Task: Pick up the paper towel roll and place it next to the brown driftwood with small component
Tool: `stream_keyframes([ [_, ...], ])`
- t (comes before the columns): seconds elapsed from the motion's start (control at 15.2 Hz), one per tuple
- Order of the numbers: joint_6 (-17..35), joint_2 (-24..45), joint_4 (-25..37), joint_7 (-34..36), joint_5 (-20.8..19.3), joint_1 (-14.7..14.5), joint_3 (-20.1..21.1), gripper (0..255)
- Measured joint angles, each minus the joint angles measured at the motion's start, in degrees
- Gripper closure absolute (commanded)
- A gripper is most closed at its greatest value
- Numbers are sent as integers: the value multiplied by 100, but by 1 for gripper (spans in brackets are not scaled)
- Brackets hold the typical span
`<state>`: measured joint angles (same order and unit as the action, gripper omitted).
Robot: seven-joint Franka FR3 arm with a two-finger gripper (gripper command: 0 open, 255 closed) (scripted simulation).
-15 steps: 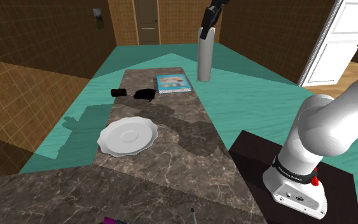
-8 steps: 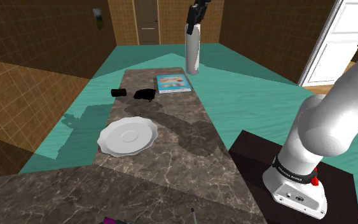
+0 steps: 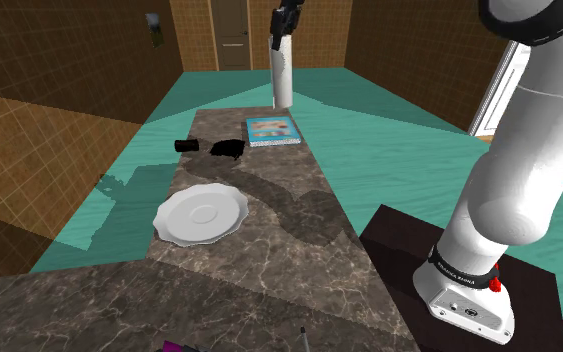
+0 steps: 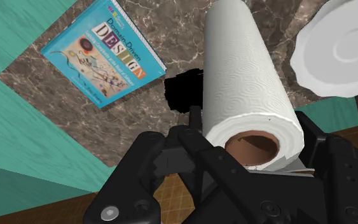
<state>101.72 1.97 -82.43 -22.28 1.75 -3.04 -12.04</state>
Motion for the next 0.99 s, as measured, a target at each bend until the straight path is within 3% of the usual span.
stream_keyframes([
  [0.4,-736,1895,2576,-336,541,425,-127,255],
  [0.53,-666,1980,2588,-353,562,440,-122,255],
  [0.99,52,1654,1549,-378,487,335,-125,255],
])
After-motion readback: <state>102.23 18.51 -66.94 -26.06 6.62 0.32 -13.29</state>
